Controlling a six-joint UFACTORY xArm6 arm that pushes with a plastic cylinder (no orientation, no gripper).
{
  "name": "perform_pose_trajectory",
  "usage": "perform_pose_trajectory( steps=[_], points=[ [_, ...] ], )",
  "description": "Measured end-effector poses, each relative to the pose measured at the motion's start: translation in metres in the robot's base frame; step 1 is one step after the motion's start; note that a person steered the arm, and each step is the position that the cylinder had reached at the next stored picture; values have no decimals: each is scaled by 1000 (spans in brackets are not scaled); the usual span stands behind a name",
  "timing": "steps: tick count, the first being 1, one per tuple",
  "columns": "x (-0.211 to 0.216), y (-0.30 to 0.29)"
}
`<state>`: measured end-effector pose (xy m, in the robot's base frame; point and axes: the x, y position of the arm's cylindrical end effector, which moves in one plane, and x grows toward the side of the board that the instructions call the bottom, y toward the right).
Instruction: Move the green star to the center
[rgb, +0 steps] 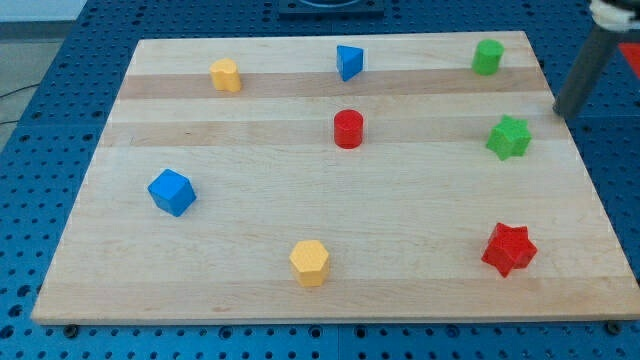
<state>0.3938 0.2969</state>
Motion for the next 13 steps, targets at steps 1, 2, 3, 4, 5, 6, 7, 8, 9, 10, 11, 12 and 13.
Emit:
perform_pose_trajectory(
  steps=[1, 2, 3, 4, 5, 6, 7, 8, 9, 10, 11, 12, 13],
  points=[
    [15, -29],
    [-4, -130],
    [41, -119],
    [42, -81],
    [86, -83],
    [86, -92],
    [87, -92],
    [62, -149],
    [56, -200],
    [70, -201],
    [73, -240],
    [34, -284],
    [33, -293]
  ],
)
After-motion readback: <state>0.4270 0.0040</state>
